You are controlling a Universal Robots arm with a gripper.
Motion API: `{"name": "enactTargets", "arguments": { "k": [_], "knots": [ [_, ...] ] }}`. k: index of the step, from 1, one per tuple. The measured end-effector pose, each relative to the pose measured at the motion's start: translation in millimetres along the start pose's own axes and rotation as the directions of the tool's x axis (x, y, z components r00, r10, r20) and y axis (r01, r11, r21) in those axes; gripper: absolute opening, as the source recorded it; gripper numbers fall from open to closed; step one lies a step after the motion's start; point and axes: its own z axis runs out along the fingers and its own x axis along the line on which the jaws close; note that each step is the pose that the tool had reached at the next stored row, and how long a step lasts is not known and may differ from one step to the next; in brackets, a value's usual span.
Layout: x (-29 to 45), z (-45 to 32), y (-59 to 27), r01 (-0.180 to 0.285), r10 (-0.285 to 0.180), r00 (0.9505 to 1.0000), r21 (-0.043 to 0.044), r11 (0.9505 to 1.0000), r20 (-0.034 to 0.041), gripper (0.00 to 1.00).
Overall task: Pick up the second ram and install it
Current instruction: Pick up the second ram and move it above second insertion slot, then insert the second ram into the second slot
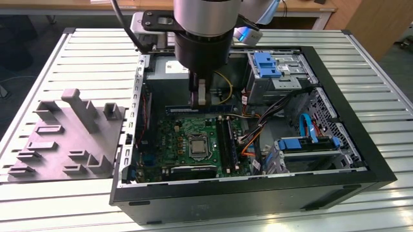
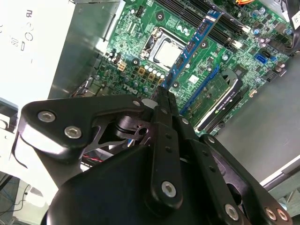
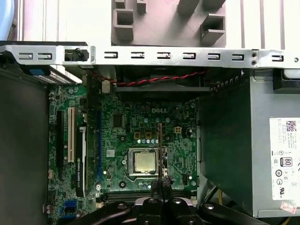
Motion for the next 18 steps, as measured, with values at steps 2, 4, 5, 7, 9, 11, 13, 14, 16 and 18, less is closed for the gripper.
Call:
{"name": "enactTargets", "arguments": {
  "k": [2, 4, 5, 7, 9, 11, 13, 14, 16, 18],
  "knots": [
    [0.0, 0.8, -0.4, 0.0, 0.0, 1.0, 0.0, 1.0, 0.0, 0.11],
    [0.1, 1.3, -0.6, 0.0, 0.0, 1.0, -0.0001, 1.0, 0.0, 0.11],
    [0.1, 1.6, -0.7, 0.0, 0.0, 1.0, 0.0, 1.0, 0.0, 0.11],
    [0.1, 2.2, -0.8, 0.0, 0.0, 1.0, 0.0, 1.0, 0.0, 0.11],
    [0.2, 3.5, -0.9, 0.0, 0.0, 1.0, 0.0, 1.0, 0.0, 0.11],
    [0.3, 3.6, -1.0, 0.0, 0.0, 1.0, 0.0, 1.0, 0.0, 0.11],
    [0.2, 3.7, -0.9, 0.0, 0.0, 1.0, 0.0, 1.0, 0.0, 0.11],
    [0.3, 3.7, -1.0, 0.0, 0.0, 1.0, 0.0, 1.0, 0.0, 0.11],
    [0.3, 3.7, -1.0, 0.0, 0.0, 1.0, 0.0, 1.0, 0.0, 0.11],
    [0.3, 3.7, -1.0, 0.0, 0.0, 1.0, 0.0, 1.0, 0.0, 0.11]
  ]
}}
